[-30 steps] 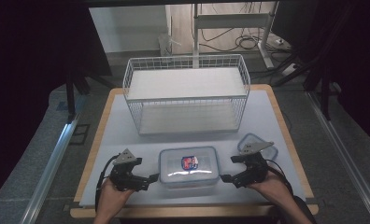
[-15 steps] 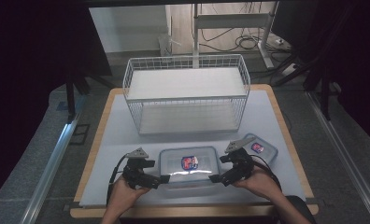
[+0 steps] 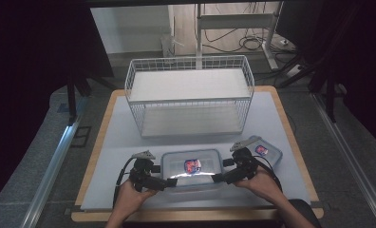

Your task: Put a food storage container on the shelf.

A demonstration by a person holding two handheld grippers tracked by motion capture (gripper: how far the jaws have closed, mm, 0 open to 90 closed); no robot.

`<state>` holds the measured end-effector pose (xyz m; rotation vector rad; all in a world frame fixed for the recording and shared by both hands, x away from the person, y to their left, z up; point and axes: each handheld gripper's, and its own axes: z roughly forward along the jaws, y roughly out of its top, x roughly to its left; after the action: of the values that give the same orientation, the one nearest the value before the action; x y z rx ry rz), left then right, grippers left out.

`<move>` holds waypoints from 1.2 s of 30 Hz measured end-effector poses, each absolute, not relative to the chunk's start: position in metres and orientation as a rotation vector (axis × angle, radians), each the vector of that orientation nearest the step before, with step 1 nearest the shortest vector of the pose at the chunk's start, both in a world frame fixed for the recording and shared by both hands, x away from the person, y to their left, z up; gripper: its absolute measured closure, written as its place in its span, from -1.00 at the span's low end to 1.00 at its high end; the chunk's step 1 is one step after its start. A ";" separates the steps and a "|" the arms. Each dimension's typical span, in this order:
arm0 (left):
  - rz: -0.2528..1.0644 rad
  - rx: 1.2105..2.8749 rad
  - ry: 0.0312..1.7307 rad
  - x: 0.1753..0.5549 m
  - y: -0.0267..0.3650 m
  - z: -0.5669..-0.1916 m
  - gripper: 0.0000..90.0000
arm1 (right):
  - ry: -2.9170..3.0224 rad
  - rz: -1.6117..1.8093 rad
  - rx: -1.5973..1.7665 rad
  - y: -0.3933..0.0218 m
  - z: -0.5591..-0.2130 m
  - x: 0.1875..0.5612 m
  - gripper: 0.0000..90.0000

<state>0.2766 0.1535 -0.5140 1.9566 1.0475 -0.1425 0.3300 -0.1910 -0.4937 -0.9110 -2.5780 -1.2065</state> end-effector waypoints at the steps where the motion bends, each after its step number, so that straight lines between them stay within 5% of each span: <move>1: -0.139 1.954 1.048 0.276 0.154 -0.513 -0.85 | -2.578 -1.207 -0.911 -0.191 -0.494 0.330 -0.74; 8: -0.132 1.935 1.042 0.269 0.161 -0.511 -0.63 | -2.537 -1.239 -0.953 -0.197 -0.491 0.327 -0.52; 15: -0.088 1.958 0.995 0.261 0.158 -0.508 -0.54 | -2.449 -1.227 -0.976 -0.194 -0.500 0.333 -0.74; 20: -0.117 1.928 1.000 0.262 0.162 -0.511 -0.51 | -2.455 -1.255 -0.980 -0.201 -0.493 0.332 -0.42; 24: -0.123 1.914 1.010 0.259 0.163 -0.511 -0.47 | -2.405 -1.250 -1.009 -0.205 -0.495 0.329 -0.36; 29: -0.179 1.822 1.025 0.257 0.176 -0.514 -0.10 | -2.364 -1.287 -1.015 -0.212 -0.493 0.325 -0.17; 36: -0.187 1.806 1.039 0.257 0.174 -0.517 -0.19 | -2.339 -1.288 -1.038 -0.213 -0.494 0.324 -0.13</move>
<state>0.2570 0.1736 -0.5166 1.8057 1.0391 -0.1871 0.3238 -0.2132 -0.4943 -1.0378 -2.3390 -1.2880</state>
